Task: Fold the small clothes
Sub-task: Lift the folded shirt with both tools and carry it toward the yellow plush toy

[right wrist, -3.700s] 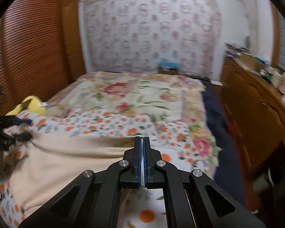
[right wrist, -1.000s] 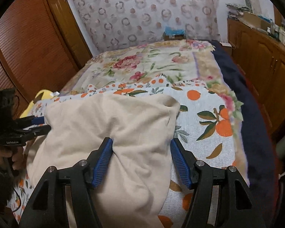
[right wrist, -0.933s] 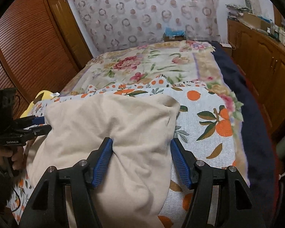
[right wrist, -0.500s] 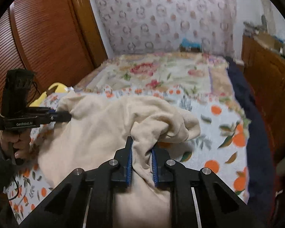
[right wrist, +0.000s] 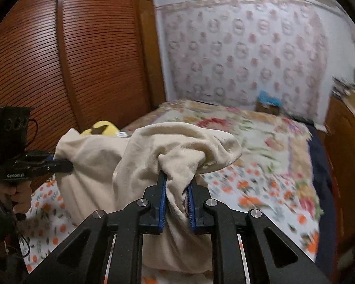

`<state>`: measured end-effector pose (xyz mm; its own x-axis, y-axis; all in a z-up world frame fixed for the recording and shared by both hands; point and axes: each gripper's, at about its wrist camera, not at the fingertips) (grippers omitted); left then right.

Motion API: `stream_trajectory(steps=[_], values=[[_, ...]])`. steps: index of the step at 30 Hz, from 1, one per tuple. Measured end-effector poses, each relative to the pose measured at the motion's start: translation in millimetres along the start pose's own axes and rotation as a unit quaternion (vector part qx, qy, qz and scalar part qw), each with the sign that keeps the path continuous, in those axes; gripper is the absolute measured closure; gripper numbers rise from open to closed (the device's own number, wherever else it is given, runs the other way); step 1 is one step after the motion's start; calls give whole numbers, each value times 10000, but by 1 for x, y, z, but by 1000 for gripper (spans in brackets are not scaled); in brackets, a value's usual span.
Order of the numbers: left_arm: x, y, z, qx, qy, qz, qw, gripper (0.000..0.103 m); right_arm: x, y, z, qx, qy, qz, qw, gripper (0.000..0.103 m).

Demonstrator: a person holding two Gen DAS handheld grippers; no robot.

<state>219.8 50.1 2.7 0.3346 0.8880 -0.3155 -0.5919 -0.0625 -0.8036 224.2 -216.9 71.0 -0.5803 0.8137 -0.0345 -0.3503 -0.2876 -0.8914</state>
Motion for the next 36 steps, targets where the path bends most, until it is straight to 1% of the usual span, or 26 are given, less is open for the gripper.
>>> stream_trajectory(steps=[3,6,8,10,12,13,17,19,21,24,27,28,29,30,31,32,33,35,36], values=[[31,6,18,-87,-291,244,9992,91,18,-19,-40,14,-311,308,9990,88],[58,16,37,-225,-625,450,9968,91,28,-41,-86,45,-593,561,9966,88],[75,23,48,-295,-787,612,9946,91,44,-57,-117,59,-772,763,9941,88],[93,33,58,-375,-962,791,9915,91,53,-73,-151,87,-943,947,9910,88],[109,41,66,-474,-1261,945,9864,91,68,-86,-181,100,-1092,1143,9874,88],[118,45,69,-505,-1397,1006,9838,91,68,-92,-199,130,-1140,1225,9858,88],[146,60,71,-442,-1590,1362,9768,91,88,-111,-257,288,-1376,1621,9767,88],[159,68,70,-375,-1713,1490,9732,91,96,-116,-281,412,-1447,1777,9725,88],[168,77,71,-337,-1779,1631,9699,91,99,-119,-298,518,-1482,1876,9696,88],[174,87,70,-249,-1960,1698,9655,91,103,-123,-326,657,-1554,1886,9675,87],[176,93,69,-199,-2001,1741,9640,91,109,-130,-354,760,-1429,1803,9702,85],[177,95,69,-171,-2033,1752,9632,91,101,-130,-349,734,-1404,1715,9724,80],[178,96,68,-140,-2058,1783,9621,89,99,-134,-351,697,-1327,1634,9751,70],[182,97,68,-120,-2061,1830,9612,88,104,-134,-352,650,-1254,1554,9777,63],[185,98,69,-100,-2052,1893,9602,87,101,-134,-350,604,-1231,1483,9794,52],[189,99,69,-80,-2015,1972,9594,82,97,-135,-348,577,-1169,1456,9807,49],[191,98,70,-58,-1979,2007,9595,79,94,-133,-345,564,-1080,1445,9820,48],[191,97,72,-56,-1971,1966,9604,60,93,-127,-341,596,-1019,1432,9826,48],[190,97,73,-64,-1972,1914,9615,57,89,-124,-340,623,-997,1409,9830,48]])
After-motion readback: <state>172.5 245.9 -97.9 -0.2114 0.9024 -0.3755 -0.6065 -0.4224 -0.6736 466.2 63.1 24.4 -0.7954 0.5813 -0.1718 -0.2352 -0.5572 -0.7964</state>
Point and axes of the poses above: each gripper's, at about its wrist camera, not at the fingertips, and z roughly against the way its jaws point, x to its left, y to its underside, and after that the axes turned 2 degrees about z, right-handed
